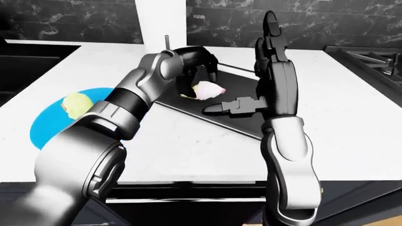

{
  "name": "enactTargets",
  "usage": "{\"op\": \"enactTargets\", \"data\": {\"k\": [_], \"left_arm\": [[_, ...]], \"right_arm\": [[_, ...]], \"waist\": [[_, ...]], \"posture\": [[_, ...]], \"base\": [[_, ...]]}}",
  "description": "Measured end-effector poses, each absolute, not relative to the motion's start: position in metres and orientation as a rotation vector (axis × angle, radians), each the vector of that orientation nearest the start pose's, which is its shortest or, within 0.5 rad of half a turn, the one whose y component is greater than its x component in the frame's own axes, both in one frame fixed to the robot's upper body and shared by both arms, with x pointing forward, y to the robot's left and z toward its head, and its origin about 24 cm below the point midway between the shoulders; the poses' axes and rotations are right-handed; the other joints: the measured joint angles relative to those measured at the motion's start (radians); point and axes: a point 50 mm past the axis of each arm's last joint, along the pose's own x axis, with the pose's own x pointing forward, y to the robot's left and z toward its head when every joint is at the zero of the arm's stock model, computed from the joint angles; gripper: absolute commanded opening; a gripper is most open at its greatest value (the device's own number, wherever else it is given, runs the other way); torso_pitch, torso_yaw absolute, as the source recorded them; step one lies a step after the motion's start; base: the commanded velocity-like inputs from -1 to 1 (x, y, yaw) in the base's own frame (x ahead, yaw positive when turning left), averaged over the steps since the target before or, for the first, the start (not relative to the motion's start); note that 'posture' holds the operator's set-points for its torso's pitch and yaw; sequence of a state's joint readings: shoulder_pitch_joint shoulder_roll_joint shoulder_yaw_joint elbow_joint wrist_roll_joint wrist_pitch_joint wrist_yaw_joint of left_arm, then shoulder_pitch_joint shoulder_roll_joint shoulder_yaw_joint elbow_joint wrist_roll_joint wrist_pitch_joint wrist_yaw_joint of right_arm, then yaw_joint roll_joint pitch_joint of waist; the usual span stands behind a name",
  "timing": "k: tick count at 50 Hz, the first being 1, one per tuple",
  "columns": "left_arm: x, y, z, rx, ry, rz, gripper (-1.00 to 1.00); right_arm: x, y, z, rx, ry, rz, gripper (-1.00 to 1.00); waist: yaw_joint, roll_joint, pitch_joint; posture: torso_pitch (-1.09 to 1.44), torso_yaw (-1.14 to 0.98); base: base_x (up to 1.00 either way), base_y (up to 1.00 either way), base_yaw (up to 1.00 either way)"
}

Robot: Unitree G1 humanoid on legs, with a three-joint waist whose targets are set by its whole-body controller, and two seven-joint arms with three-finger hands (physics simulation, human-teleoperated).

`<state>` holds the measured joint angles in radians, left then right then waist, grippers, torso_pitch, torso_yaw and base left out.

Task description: Move the dessert items from the plate to the tray.

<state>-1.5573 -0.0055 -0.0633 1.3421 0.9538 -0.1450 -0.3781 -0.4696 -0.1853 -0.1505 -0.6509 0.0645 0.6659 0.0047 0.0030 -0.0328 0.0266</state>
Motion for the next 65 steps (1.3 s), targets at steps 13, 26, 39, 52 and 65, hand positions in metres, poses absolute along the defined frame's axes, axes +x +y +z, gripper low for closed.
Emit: {"op": "enactTargets", "data": {"k": [13, 26, 39, 52, 65], "left_arm": [[0.409, 0.000, 0.259, 1.330, -0.228, -0.626, 1.00], [0.408, 0.057, 0.368, 1.200, -0.351, -0.314, 1.00], [0.399, 0.147, 0.368, 1.201, -0.236, -0.230, 1.00], [0.350, 0.220, 0.361, 1.181, -0.157, -0.104, 1.00], [0.318, 0.262, 0.338, 1.259, -0.118, -0.165, 1.00]], "right_arm": [[0.262, -0.166, 0.247, -0.106, -0.461, -0.004, 1.00], [0.264, -0.165, 0.249, -0.109, -0.453, -0.002, 1.00], [0.267, -0.164, 0.245, -0.108, -0.450, 0.001, 1.00], [0.266, -0.163, 0.246, -0.110, -0.454, 0.008, 1.00], [0.269, -0.160, 0.246, -0.107, -0.447, 0.022, 1.00]], "waist": [[0.000, 0.000, -0.003], [-0.006, 0.016, -0.001], [-0.014, 0.033, 0.007], [-0.015, 0.042, 0.006], [-0.008, 0.047, 0.011]], "posture": [[0.00, 0.00], [0.00, 0.00], [0.00, 0.00], [0.00, 0.00], [0.00, 0.00]], "base": [[0.00, 0.00, 0.00], [0.00, 0.00, 0.00], [0.00, 0.00, 0.00], [0.00, 0.00, 0.00], [0.00, 0.00, 0.00]]}}
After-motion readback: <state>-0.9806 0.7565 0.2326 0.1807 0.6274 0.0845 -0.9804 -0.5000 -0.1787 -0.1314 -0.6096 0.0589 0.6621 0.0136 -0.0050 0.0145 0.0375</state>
